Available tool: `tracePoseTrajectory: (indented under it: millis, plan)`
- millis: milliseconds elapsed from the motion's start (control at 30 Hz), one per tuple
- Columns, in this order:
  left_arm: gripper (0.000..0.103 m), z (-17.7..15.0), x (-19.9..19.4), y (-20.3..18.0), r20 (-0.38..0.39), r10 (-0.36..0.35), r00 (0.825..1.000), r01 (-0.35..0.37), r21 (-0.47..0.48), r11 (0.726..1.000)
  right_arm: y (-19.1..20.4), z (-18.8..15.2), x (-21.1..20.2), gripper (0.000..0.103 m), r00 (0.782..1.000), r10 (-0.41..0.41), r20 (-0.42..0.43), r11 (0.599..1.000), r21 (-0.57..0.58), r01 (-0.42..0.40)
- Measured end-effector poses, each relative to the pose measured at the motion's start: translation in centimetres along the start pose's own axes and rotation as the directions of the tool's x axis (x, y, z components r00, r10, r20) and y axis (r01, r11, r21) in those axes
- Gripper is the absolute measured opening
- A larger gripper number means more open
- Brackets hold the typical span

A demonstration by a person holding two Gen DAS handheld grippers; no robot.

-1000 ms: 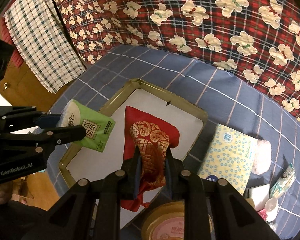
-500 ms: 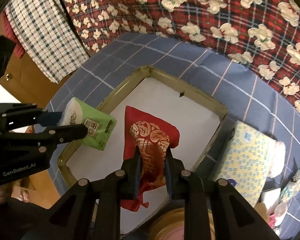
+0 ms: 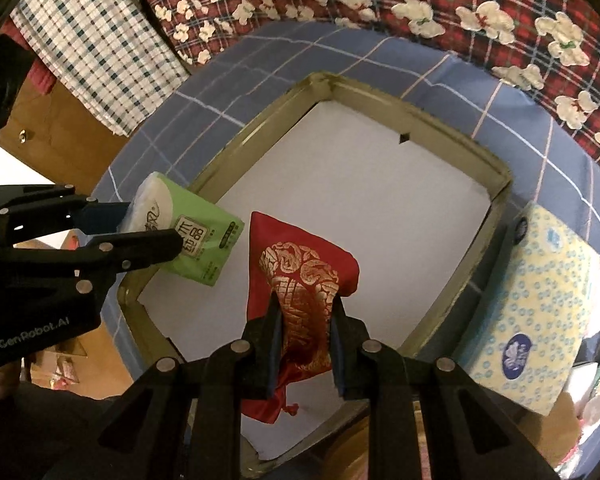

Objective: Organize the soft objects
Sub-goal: 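Open the right gripper to drop the pouch while the left drops the tissue pack, then move both open grippers back over the pile of soft items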

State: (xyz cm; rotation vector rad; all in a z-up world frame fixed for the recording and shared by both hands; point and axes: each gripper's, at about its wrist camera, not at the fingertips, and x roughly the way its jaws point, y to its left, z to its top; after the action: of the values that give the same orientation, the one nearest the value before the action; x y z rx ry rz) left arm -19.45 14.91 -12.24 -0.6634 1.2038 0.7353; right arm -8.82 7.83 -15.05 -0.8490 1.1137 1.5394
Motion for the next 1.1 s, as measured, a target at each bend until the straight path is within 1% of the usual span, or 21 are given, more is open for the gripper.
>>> tracePoseTrajectory:
  millis: [100,133,167,200,233,267,333,467,567,633,733,900,1000,1100]
  plan:
    - [0.028,-0.3,0.2,-0.3,-0.016,0.008,1.0,-0.008,0.006,1.0,0.2,-0.3,0.6,0.024,1.0,0.019,-0.024,1.0,-0.004,-0.019]
    - [0.031,-0.3,0.3,-0.4,-0.021,0.01,1.0,-0.01,0.009,1.0,0.3,-0.4,0.8,0.026,0.999,0.029,-0.034,1.0,-0.004,-0.029]
    - [0.035,-0.4,0.3,-0.5,-0.022,0.021,1.0,-0.021,0.012,1.0,0.3,-0.5,0.9,0.036,0.998,0.048,-0.043,0.999,-0.005,-0.048]
    - [0.041,-0.4,0.3,-0.6,-0.023,0.031,0.999,-0.031,0.014,0.999,0.5,-0.6,1.0,0.043,0.997,0.056,-0.047,0.998,-0.007,-0.056]
    - [0.053,-0.5,0.2,-0.7,-0.025,0.045,0.999,-0.044,0.016,0.999,0.6,-0.6,0.9,0.062,0.997,0.057,-0.047,0.998,-0.009,-0.058]
    - [0.06,-0.5,-0.1,-0.8,-0.017,0.051,0.999,-0.051,0.016,0.999,0.6,-0.7,0.8,0.07,0.997,0.058,-0.042,0.998,-0.01,-0.058]
    - [0.061,-0.6,-0.6,-1.0,0.002,0.051,0.999,-0.051,0.017,0.999,0.5,-0.8,0.2,0.07,0.998,0.06,-0.026,0.998,-0.009,-0.061]
    - [0.062,-0.3,-1.7,-1.4,0.04,0.066,0.997,-0.066,0.015,0.998,-0.1,-1.1,-1.2,0.07,0.999,0.038,0.011,0.999,-0.002,-0.037]
    - [0.063,0.0,-2.1,-1.8,0.056,0.058,0.997,-0.058,0.006,0.998,-0.8,-1.6,-2.7,0.07,0.998,0.025,0.049,1.0,0.012,-0.025]
    - [0.063,0.4,-2.2,-2.7,0.061,0.046,0.997,-0.047,0.019,0.999,-1.5,-2.3,-4.0,0.07,0.997,-0.004,0.082,1.0,0.026,0.001]
    - [0.063,0.8,-2.3,-4.7,0.069,0.032,0.997,-0.036,0.064,0.997,-2.8,-3.1,-5.5,0.07,0.992,-0.039,0.119,0.997,0.068,0.031]
    - [0.063,1.5,-2.2,-8.7,0.068,-0.008,0.998,-0.003,0.155,0.988,-5.7,-5.9,-8.0,0.07,0.981,-0.108,0.16,0.982,0.168,0.081]
    - [0.063,1.8,-2.0,-11.5,0.06,-0.026,0.998,0.013,0.21,0.978,-7.7,-8.0,-9.5,0.07,0.974,-0.149,0.171,0.966,0.234,0.106]
    - [0.063,1.9,-1.7,-14.5,0.051,-0.053,0.997,0.037,0.275,0.961,-9.4,-10.2,-10.9,0.07,0.966,-0.188,0.175,0.947,0.292,0.131]
